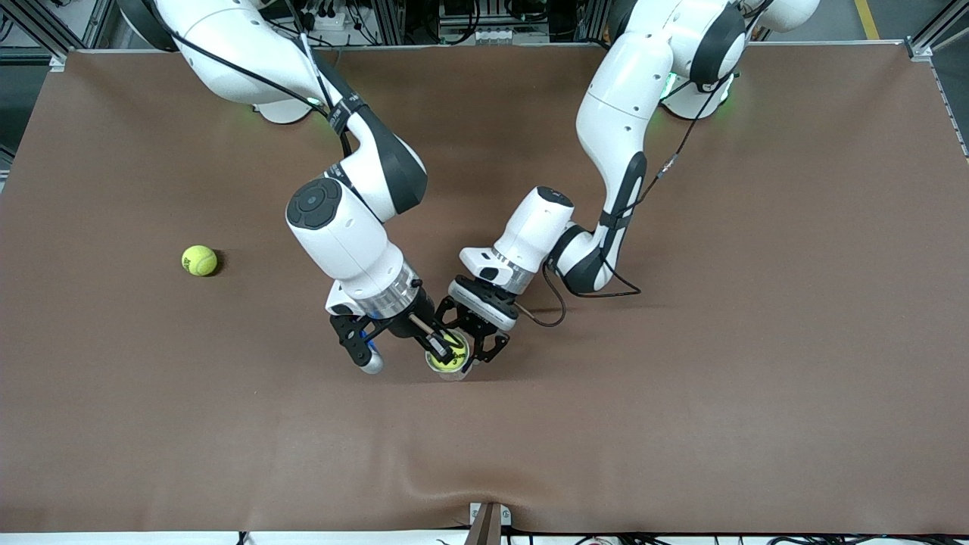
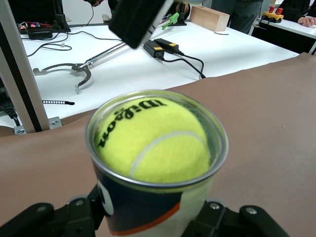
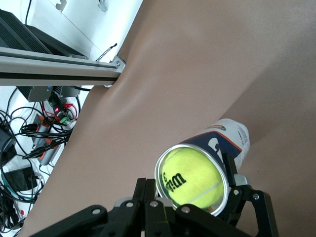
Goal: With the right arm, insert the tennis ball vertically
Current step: 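Lower the ball into the can and open the right gripper, then move the right gripper to the second tennis ball and grasp it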
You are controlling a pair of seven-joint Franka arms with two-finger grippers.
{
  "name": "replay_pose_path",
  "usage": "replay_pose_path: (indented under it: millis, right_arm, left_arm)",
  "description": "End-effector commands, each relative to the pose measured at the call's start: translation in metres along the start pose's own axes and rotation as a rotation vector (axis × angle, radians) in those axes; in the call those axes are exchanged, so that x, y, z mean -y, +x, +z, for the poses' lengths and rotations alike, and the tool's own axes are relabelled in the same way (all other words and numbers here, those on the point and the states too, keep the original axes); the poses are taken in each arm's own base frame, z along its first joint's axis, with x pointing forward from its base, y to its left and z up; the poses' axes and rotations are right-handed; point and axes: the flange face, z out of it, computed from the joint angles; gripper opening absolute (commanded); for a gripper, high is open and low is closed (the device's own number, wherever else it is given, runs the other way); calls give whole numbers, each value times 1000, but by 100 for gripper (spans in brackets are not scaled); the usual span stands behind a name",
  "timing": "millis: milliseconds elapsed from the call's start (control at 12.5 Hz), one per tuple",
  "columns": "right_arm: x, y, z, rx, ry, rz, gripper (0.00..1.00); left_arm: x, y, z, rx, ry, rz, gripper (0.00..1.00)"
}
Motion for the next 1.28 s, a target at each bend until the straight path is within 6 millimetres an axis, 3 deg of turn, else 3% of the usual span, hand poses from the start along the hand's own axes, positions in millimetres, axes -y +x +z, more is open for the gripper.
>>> replay_pose_path:
  millis: [0, 399, 479, 718, 957, 1037, 1196]
  right_arm:
    - [-5, 3, 10, 5, -13, -31, 0]
    - [-27, -2, 43, -10, -76, -75, 1]
    - [-24, 0, 40, -10, -70, -73, 0]
    - [-7, 4, 7, 42, -49, -4, 0]
    - [9, 21, -33, 60, -83, 11, 1]
    - [7, 33, -49, 63, -112, -32, 1]
    - [-10, 78, -88, 81, -201, -251, 11]
  left_arm:
    - [-2, -4, 6, -22, -1, 9, 65]
    - [-2, -4, 6, -22, -1, 6, 69]
    - [-2, -4, 6, -22, -1, 7, 69]
    - [-2, -4, 6, -22, -1, 6, 69]
    - [-1, -4, 6, -22, 0, 5, 70]
    - [-1, -4, 6, -22, 0, 5, 71]
    - [-1, -4, 6, -22, 0, 5, 72]
